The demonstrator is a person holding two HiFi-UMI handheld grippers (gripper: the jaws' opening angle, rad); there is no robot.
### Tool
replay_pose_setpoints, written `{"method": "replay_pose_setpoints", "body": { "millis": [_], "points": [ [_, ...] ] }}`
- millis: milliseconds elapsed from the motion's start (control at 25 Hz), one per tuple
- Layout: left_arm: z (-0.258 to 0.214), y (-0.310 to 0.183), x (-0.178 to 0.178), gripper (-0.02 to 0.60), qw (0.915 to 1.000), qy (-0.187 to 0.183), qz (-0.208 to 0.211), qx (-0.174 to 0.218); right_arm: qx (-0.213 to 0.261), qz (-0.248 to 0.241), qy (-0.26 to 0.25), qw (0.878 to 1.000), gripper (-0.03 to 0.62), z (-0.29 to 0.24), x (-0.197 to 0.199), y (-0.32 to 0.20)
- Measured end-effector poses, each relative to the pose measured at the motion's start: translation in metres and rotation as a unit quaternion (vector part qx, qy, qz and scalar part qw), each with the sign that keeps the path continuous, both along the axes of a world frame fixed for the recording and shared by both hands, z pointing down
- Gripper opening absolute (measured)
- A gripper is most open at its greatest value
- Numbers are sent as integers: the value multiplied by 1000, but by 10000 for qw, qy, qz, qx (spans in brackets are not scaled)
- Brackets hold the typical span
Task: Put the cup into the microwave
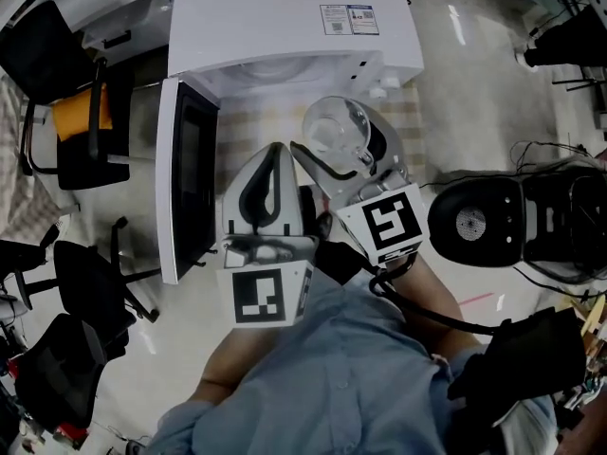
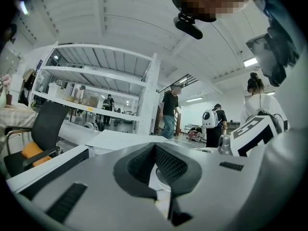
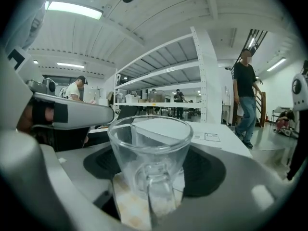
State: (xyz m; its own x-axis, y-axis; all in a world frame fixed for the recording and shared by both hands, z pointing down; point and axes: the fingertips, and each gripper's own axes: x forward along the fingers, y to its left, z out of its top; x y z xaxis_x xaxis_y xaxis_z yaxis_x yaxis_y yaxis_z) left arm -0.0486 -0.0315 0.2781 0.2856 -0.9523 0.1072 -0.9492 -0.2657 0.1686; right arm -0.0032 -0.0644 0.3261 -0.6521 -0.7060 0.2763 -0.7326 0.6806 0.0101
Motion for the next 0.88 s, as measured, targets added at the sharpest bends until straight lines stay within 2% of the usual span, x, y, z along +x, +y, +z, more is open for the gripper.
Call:
{"method": "replay_pose_setpoints", "body": {
  "millis": [160,880],
  "points": [
    [7,-5,-11,6,9999,-139,-56,35,33,-24,-15,10000,370,8,-12,-8],
    [111,-57,-49,6,9992,-23,-173,-358,-321,138,143,9993,370,127,-40,-77]
  ]
}}
